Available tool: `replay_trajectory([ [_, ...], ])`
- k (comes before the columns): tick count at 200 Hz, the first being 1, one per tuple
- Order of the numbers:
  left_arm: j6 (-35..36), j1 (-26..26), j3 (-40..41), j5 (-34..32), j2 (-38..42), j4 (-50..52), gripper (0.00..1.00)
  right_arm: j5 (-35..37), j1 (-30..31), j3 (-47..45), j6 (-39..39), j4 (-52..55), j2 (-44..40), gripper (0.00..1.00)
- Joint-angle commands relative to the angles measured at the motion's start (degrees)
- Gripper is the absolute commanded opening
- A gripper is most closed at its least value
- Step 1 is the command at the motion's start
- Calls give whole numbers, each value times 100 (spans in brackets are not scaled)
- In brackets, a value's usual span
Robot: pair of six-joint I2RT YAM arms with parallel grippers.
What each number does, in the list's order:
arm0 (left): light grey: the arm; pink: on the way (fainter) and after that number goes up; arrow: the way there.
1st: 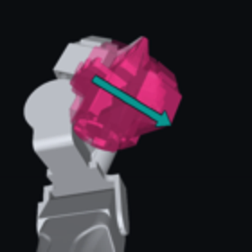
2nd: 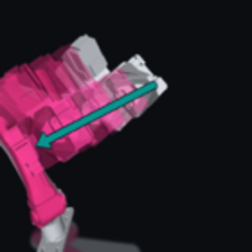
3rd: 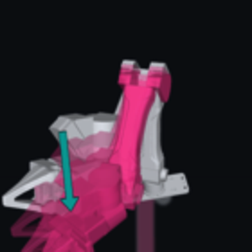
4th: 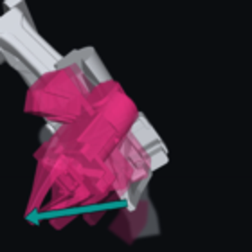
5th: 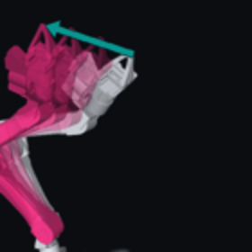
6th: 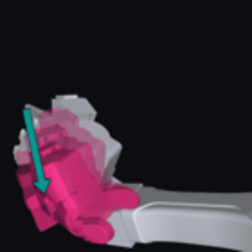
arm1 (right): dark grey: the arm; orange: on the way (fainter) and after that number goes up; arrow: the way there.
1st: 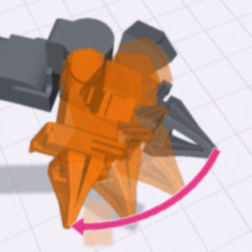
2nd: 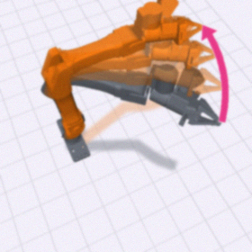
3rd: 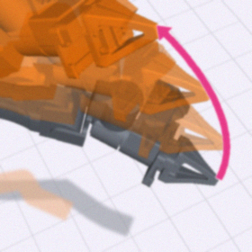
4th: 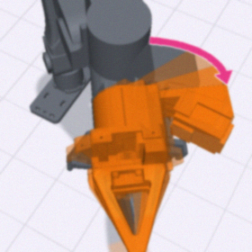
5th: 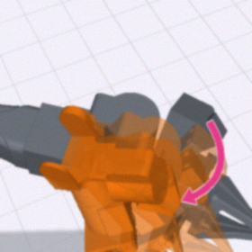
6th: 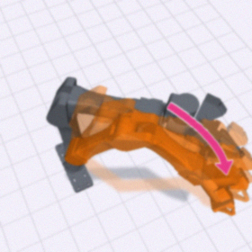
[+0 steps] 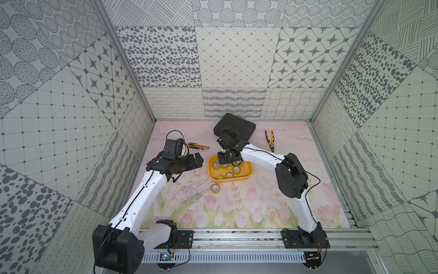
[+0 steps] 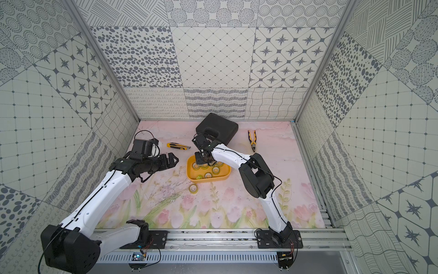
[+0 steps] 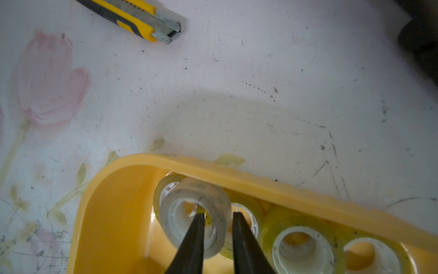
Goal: Put the transparent tape into the storage box
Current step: Place the tape in the storage box, then pick up the tape at the center of the board.
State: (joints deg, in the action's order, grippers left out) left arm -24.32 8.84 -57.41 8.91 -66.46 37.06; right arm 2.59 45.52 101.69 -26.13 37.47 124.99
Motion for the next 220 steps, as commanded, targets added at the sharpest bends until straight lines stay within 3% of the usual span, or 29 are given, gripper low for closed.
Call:
replay_trajectory([
  [1,-3,-5,1,94,23,38,99,-39,-25,167,31,-16,42,36],
  [16,-3,-5,1,103,14,39,99,-35,-34,100,19,-3,-91,44],
  [50,1,-6,-3,76,20,47,99,30,-34,-225,-13,-18,-750,51],
  [137,63,-5,-25,-177,57,84,99,-3,461,-2861,-670,-635,-3224,52],
  [170,60,-20,-16,-202,102,69,99,-216,852,-3526,-1167,-1286,-3132,51],
  [220,59,-19,-3,-183,127,91,99,-197,1170,-3227,-1264,-1446,-2257,51],
])
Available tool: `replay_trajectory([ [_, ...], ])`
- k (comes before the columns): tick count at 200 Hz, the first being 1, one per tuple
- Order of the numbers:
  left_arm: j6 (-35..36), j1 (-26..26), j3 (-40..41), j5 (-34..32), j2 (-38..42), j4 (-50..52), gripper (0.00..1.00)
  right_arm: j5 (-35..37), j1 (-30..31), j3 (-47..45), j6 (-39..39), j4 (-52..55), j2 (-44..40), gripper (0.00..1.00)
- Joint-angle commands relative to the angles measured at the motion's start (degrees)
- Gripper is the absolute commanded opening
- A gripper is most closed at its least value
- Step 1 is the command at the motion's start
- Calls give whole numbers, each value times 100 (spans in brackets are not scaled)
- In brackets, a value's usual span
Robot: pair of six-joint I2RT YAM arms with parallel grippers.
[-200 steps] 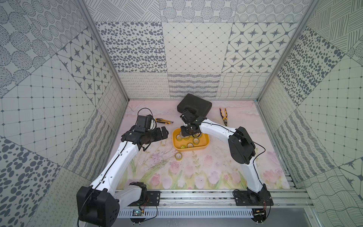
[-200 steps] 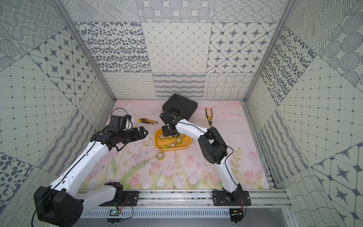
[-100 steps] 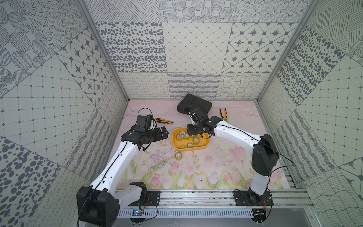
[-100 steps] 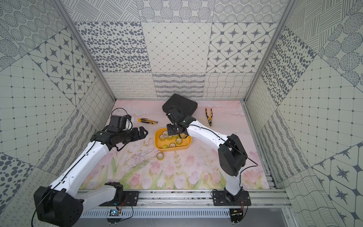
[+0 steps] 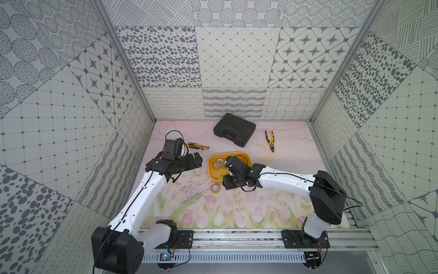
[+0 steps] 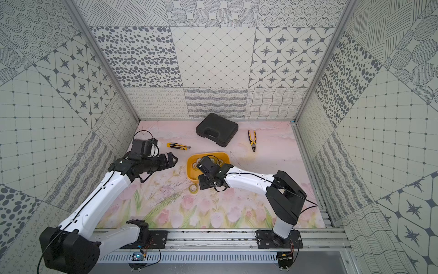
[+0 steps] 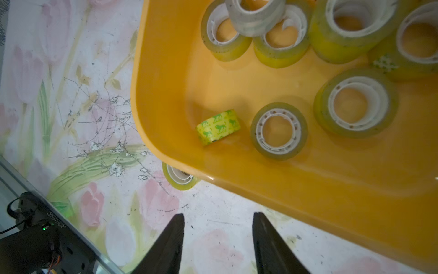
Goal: Put the transparent tape into the storage box
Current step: Pick up the tape at the center of the board.
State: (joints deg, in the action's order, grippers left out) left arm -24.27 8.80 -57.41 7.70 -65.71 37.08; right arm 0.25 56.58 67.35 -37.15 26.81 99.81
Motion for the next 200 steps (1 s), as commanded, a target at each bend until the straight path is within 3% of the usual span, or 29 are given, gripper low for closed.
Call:
replay_trajectory([
  [1,59,-12,-1,-61,55,89,99,32,64,212,-166,-379,268,51],
  [144,45,-8,2,-36,105,80,99,-25,372,776,-215,-360,1364,49],
  [164,45,-16,1,-39,118,77,99,-25,419,704,-248,-356,1392,45],
  [200,45,-16,2,-42,124,89,99,19,494,557,-275,-360,1278,23],
])
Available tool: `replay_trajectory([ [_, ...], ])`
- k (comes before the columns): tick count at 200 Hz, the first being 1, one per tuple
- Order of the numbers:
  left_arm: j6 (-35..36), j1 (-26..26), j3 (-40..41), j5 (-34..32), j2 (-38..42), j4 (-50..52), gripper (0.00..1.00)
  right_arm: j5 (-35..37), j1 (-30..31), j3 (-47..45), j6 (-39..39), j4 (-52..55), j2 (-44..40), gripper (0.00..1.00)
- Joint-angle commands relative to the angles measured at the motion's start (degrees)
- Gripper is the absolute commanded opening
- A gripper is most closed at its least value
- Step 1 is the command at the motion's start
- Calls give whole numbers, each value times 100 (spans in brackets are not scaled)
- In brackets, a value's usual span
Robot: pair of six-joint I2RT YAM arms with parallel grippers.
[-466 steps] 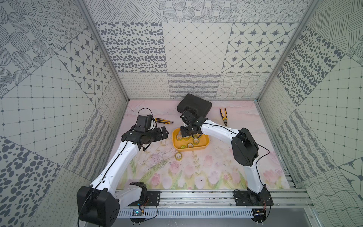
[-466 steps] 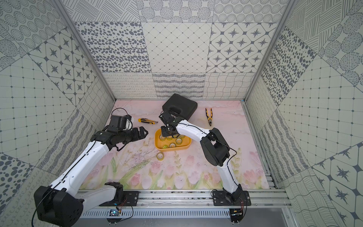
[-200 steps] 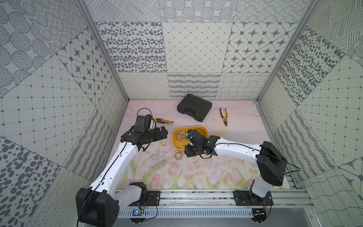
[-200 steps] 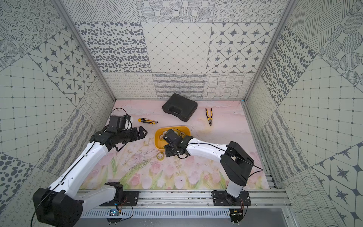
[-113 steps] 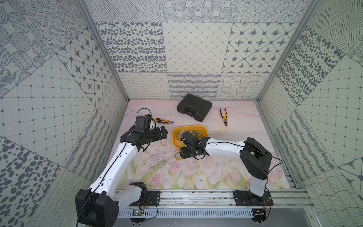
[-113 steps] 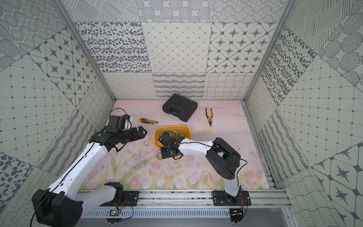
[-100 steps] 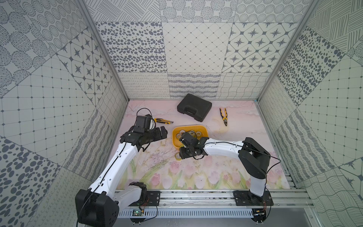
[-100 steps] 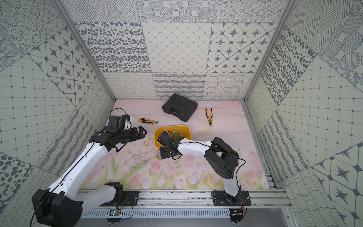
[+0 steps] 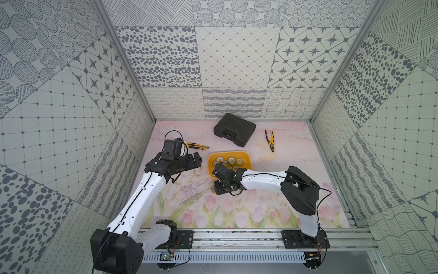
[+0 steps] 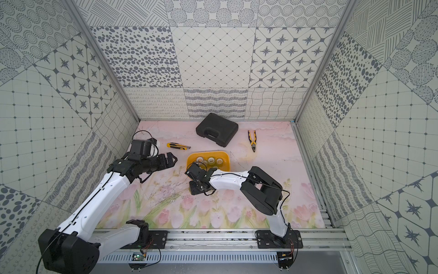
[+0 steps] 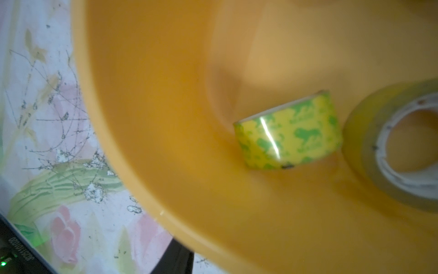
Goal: Put the transparent tape into the storage box
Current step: Pick up the tape at the center of the board.
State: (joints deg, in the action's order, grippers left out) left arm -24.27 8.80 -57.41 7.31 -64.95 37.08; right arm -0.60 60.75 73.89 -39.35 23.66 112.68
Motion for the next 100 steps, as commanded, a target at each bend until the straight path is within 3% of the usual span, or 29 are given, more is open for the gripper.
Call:
replay_trajectory([
  [1,45,-13,2,-2,46,84,99,104,77,-100,-46,-45,-18,23],
  [36,45,-12,2,-19,56,88,99,237,91,-269,104,110,-736,10],
  [72,45,-20,3,-4,48,69,99,373,-109,-144,407,539,-1624,8],
  [100,45,-29,2,2,42,63,99,313,-642,37,690,633,-1838,9],
])
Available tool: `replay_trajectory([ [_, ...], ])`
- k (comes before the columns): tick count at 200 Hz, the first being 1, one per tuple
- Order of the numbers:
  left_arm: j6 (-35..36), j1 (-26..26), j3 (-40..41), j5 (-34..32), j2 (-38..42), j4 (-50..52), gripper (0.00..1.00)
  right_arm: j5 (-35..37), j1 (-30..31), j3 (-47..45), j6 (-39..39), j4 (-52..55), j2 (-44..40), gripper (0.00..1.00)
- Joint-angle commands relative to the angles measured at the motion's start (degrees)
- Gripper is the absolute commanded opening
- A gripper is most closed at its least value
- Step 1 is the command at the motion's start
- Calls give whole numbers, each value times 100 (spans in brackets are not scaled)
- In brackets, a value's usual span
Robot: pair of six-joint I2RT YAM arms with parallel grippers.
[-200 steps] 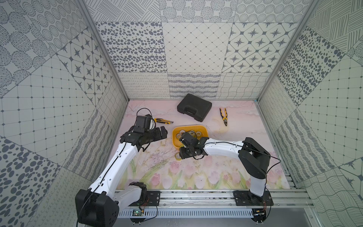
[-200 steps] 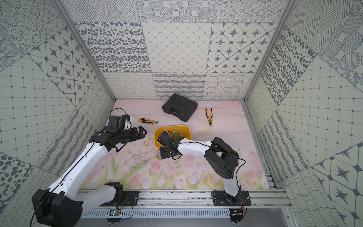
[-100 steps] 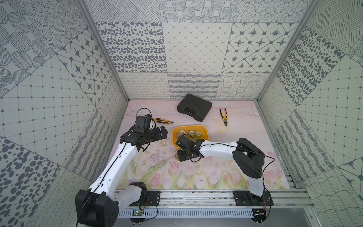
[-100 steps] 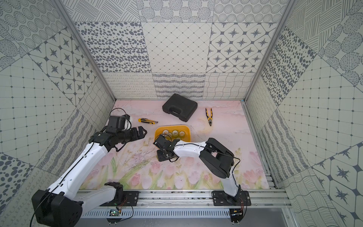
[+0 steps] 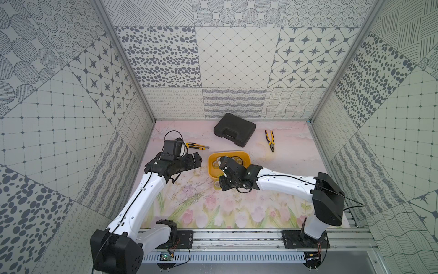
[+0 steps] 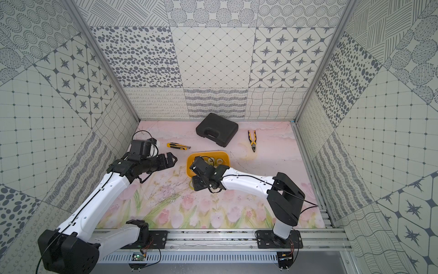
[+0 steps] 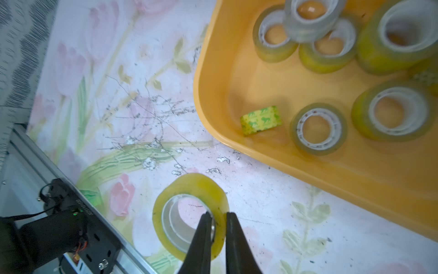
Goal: Put the transparent tape into the storage box
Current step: Place the tape in the storage box.
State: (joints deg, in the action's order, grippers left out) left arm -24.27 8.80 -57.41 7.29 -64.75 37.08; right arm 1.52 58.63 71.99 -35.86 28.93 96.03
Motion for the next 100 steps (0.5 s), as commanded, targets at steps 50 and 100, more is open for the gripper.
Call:
replay_trajectory([
  [50,54,-8,77,-69,82,-9,99,-371,-1285,894,835,263,964,8],
  [100,61,0,254,-152,225,-235,99,-525,-1354,1212,958,254,1722,20],
])
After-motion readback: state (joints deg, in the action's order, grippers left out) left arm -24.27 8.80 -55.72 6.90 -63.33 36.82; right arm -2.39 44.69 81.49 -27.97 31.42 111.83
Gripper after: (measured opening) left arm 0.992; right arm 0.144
